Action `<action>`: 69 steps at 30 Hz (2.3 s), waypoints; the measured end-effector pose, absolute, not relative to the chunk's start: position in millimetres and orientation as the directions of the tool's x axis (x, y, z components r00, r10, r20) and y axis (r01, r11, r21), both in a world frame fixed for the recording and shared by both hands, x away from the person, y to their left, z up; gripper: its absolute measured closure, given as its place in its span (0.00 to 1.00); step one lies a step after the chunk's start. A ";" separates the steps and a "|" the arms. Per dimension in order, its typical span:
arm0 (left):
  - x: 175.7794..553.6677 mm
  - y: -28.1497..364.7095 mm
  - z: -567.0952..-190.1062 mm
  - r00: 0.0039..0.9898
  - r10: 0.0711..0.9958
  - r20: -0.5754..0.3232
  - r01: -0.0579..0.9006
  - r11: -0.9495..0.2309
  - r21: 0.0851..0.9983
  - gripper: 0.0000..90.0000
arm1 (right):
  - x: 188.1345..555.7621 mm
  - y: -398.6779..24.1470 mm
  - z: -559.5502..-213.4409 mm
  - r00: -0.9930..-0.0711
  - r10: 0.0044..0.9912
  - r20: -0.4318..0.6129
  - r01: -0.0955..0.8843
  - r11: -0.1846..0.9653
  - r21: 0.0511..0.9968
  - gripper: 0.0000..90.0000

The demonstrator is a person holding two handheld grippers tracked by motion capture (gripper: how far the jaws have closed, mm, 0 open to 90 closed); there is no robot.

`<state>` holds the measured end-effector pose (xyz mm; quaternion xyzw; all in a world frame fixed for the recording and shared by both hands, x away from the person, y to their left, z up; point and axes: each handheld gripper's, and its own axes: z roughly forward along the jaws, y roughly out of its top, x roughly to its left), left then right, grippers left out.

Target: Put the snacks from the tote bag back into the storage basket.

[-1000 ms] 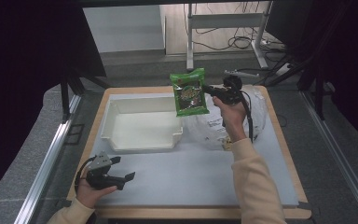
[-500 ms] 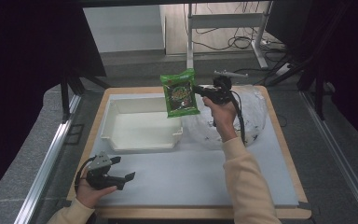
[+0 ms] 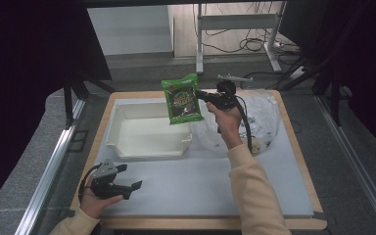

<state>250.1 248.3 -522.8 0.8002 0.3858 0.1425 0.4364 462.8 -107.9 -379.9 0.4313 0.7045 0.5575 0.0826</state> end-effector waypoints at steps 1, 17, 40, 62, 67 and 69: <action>250.0 248.3 -522.8 0.662 0.742 -0.109 0.493 -0.321 0.809 0.13 | 462.8 -105.9 -380.2 -0.617 0.698 0.364 0.514 0.007 0.858 1.00; 250.0 248.3 -522.8 0.663 0.740 -0.111 0.492 -0.319 0.810 0.13 | 462.8 -81.4 -387.8 -0.642 0.672 0.371 0.524 0.031 0.851 1.00; 250.0 248.3 -522.8 0.665 0.738 -0.113 0.491 -0.319 0.811 0.13 | 462.7 -48.4 -397.2 -0.671 0.635 0.382 0.534 0.057 0.844 1.00; 250.0 248.7 -522.6 0.665 0.738 -0.115 0.492 -0.317 0.811 0.13 | 458.8 -22.8 -402.7 -0.693 0.605 0.393 0.543 0.079 0.836 1.00; 250.1 248.8 -522.6 0.665 0.738 -0.115 0.491 -0.316 0.812 0.13 | 458.6 -17.5 -403.6 -0.695 0.601 0.395 0.545 0.082 0.834 1.00; 249.9 248.7 -522.5 0.665 0.738 -0.115 0.491 -0.316 0.812 0.13 | 458.9 -15.7 -404.9 -0.695 0.600 0.397 0.546 0.081 0.834 1.00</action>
